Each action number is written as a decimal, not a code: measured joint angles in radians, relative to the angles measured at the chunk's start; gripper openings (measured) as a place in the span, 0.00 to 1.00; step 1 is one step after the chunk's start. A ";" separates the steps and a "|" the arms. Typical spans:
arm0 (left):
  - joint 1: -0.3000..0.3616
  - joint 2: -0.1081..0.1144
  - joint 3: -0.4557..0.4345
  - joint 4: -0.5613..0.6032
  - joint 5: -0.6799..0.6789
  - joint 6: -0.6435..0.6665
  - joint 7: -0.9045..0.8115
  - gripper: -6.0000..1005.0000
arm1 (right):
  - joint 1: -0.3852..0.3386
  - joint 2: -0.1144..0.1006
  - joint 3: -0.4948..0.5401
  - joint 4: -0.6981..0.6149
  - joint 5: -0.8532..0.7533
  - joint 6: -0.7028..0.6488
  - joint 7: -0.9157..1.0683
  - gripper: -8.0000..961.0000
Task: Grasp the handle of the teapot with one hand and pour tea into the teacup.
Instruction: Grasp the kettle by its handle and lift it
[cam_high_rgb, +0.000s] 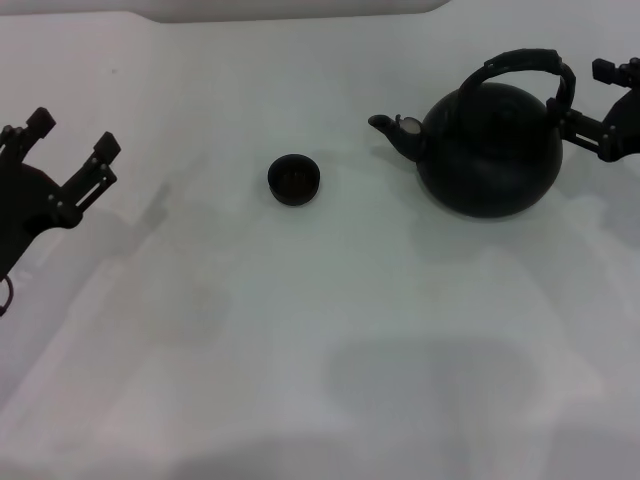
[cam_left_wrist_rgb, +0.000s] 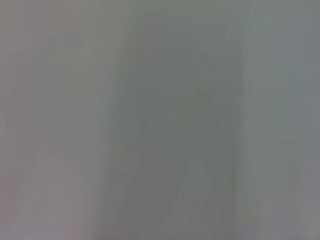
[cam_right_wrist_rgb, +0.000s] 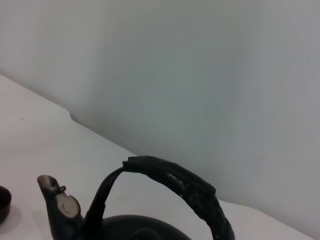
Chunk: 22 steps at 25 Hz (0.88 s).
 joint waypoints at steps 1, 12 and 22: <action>-0.001 0.000 0.000 -0.002 0.000 0.000 0.000 0.84 | 0.003 0.000 0.000 -0.004 0.003 0.000 0.000 0.73; -0.005 0.000 -0.001 -0.006 0.000 0.000 0.000 0.84 | 0.024 0.000 -0.001 -0.036 0.011 -0.003 -0.008 0.63; -0.017 0.000 -0.001 -0.006 0.000 0.007 0.000 0.84 | 0.038 0.000 -0.002 -0.049 0.013 -0.028 -0.014 0.46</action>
